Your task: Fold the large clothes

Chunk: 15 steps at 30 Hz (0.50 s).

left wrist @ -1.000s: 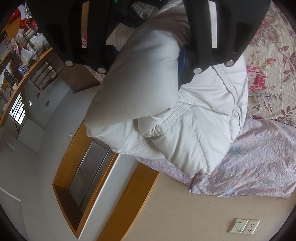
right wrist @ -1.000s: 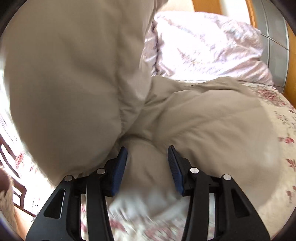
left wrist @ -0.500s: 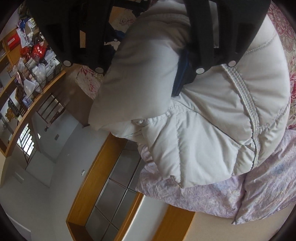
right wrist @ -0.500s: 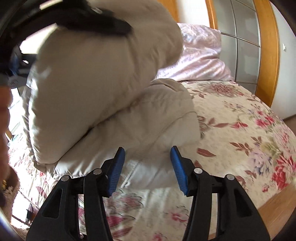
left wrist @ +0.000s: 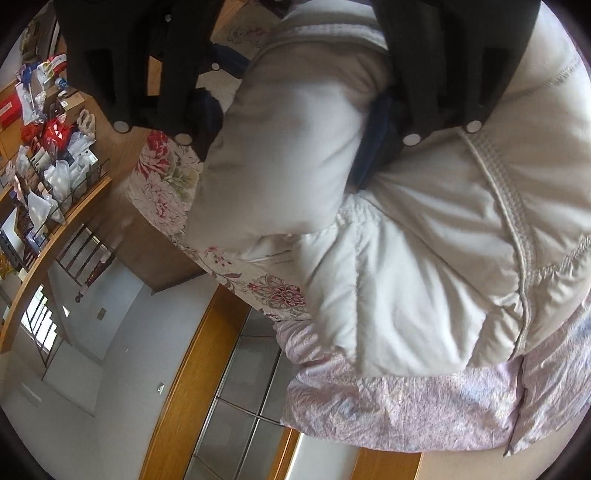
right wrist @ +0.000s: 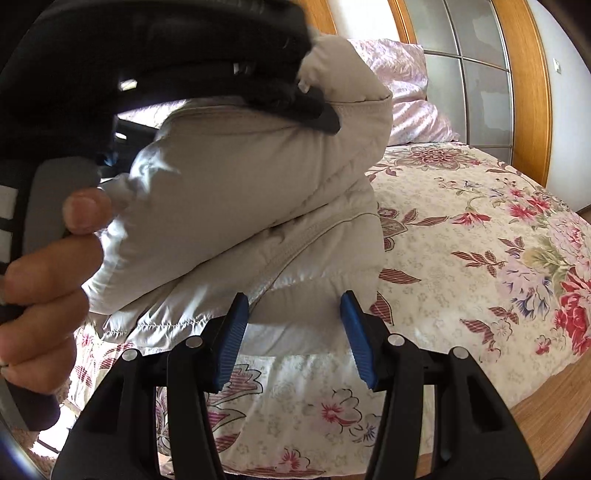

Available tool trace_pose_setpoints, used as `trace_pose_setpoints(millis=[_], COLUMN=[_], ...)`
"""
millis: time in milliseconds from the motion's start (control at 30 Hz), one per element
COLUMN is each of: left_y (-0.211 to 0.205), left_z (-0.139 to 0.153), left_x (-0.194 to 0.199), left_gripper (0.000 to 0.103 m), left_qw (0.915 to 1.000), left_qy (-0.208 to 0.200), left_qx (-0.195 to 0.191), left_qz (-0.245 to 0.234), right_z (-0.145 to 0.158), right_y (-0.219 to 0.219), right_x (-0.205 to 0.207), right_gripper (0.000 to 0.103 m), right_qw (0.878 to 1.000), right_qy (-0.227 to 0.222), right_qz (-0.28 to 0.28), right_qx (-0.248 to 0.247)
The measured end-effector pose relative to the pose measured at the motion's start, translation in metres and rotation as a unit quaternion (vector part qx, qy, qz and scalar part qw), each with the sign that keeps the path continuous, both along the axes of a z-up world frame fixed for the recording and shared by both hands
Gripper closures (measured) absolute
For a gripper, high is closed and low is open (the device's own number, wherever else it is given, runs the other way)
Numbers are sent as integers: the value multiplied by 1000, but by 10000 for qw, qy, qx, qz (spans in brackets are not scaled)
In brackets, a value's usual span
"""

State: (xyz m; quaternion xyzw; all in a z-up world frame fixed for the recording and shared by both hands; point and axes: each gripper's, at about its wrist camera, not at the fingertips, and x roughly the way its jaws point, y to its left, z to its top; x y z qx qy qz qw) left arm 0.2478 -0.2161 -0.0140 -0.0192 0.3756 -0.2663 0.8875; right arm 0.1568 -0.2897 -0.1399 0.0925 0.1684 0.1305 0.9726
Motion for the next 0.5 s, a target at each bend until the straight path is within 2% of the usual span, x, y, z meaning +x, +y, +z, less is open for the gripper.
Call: trace_pose_setpoints(millis=[67,167,300,433,500], left_y=[-2,2,22,53,72], left_z=[9,26,56,85,88], left_x=[-12,-29,-51,-65,-58], left_gripper=[26,20,14,6,6], left_qw=[9997,9981,9943,9820,9781], left_qy=[-235,-556,-971,-1563,-1557], left_qx=[85,236,231,381,455], left_qz=[16,113,378,991,1307], right_z=[-1,-4,-6,-7,-7], right_y=[1,2,-1,-9,-12], right_x=[-2,-5,-12,-17,-19], right_gripper=[49,49,47,46,46], right_qw=[10000,9998,9995,9993,9993], right_qy=[-43,-88,-132,-105,-90], right_qz=[-20,-93,-212,-319,-347], right_qx=[-39,-157,-209,-145,-107])
